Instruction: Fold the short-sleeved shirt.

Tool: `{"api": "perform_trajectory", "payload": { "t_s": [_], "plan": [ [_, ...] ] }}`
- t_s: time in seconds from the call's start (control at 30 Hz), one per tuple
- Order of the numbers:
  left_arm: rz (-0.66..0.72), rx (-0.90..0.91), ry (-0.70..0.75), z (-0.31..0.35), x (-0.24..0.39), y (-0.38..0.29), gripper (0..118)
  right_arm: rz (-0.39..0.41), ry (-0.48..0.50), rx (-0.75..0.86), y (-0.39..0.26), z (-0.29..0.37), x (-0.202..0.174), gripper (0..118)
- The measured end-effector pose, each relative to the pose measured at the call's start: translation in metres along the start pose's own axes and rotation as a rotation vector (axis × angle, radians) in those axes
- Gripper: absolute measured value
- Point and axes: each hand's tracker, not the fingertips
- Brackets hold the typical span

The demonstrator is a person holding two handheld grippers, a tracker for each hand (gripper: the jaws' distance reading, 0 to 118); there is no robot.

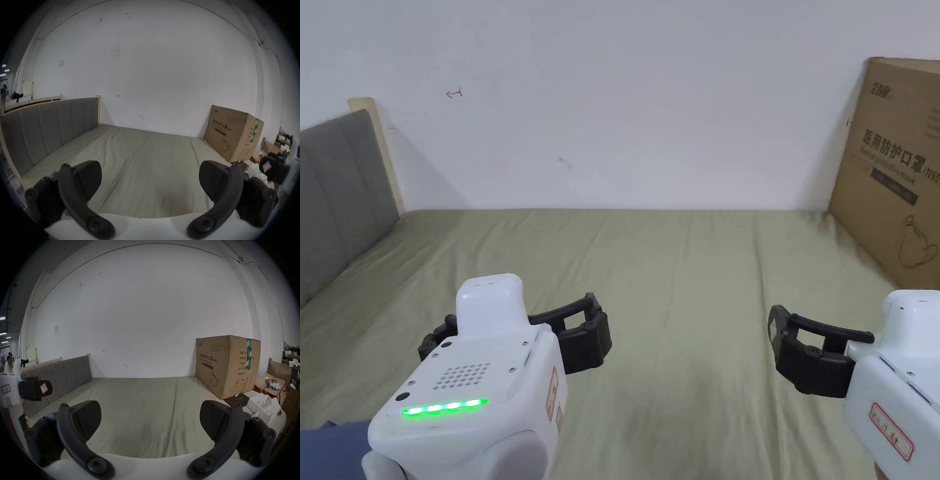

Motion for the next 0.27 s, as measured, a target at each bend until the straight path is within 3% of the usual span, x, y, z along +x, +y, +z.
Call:
{"api": "perform_trajectory", "payload": {
  "t_s": [0.27],
  "plan": [
    [0.01,-0.004,-0.004,-0.0061,0.0031,0.0005,118,-0.015,-0.016,-0.004,-0.0069,-0.008,0.0062,118]
  ]
}}
